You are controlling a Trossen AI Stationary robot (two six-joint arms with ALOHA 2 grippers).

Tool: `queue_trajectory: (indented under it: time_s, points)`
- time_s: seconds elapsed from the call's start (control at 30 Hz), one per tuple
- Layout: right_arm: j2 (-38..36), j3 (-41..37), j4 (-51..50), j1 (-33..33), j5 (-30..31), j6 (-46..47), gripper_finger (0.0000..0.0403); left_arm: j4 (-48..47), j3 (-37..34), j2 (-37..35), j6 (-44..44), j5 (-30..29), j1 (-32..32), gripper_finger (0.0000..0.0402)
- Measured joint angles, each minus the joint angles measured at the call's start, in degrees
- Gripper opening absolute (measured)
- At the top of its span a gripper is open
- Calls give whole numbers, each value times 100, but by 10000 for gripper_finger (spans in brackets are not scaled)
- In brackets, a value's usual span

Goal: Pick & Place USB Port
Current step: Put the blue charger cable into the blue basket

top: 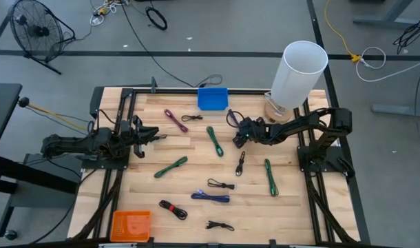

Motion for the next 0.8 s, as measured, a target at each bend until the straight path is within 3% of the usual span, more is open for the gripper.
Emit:
queue_trajectory:
  time_s: [0.1, 0.23, 0.27, 0.47, 0.63, 0.8]
  points:
    - [6, 3, 35, -28, -197, -3, 187, 1, 2, 0, 0, 3, 0, 46]
    - [11, 11, 46, -61, -357, -73, 43, 1, 2, 0, 0, 3, 0, 46]
    - [9, 11, 56, -65, -363, -145, 26, 1, 2, 2, 0, 3, 0, 46]
    - [-143, 125, -131, -80, -519, -277, 17, 1, 2, 0, 3, 3, 0, 46]
    - [-592, 742, -890, 24, -501, -532, 17, 3, 2, 0, 6, 0, 2, 46]
    - [-819, 1470, -1672, 247, -16, -943, 17, -1, 2, 0, 6, 0, 0, 46]
